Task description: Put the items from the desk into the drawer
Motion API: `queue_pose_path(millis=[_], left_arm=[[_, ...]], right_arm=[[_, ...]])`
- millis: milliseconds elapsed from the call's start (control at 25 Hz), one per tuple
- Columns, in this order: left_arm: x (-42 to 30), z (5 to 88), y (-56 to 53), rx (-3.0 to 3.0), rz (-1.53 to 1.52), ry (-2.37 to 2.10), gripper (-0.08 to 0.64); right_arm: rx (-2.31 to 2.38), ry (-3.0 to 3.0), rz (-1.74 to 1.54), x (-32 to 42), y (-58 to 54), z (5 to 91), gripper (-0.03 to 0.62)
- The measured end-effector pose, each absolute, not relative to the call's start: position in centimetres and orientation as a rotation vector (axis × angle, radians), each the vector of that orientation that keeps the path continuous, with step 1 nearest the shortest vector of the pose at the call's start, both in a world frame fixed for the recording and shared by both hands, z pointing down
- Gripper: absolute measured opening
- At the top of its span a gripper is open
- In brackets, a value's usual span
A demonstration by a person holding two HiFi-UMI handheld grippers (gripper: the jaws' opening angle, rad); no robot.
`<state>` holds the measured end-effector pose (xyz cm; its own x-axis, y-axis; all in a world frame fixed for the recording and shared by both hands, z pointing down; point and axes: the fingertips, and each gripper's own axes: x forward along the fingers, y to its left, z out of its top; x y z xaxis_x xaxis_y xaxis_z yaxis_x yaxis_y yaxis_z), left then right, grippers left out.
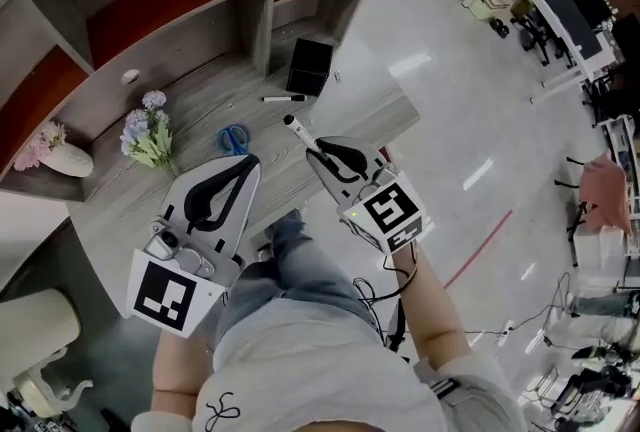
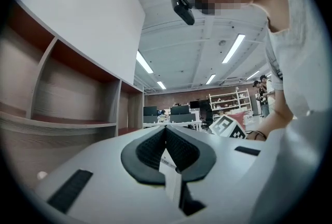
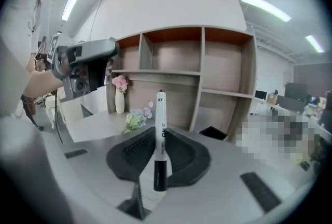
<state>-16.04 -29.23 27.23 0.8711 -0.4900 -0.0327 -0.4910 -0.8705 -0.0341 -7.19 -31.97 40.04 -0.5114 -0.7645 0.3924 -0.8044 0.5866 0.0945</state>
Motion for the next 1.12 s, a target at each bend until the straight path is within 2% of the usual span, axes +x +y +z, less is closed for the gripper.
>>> queue_pose_path(millis=[640,1120], left_arm=[[-12.4,26.3,-25.8,-2.997,0.070,0.722,0.011],[-2.0,24.4,-24.0,-2.899,0.173,0.968,0.011]], right_arm=[[1.450,-2.407,-0.012,-1.6,-27.2,36.0,0.071],[1.216,-2.510,-0.074,7.6,-25.6,36.3,0.071]])
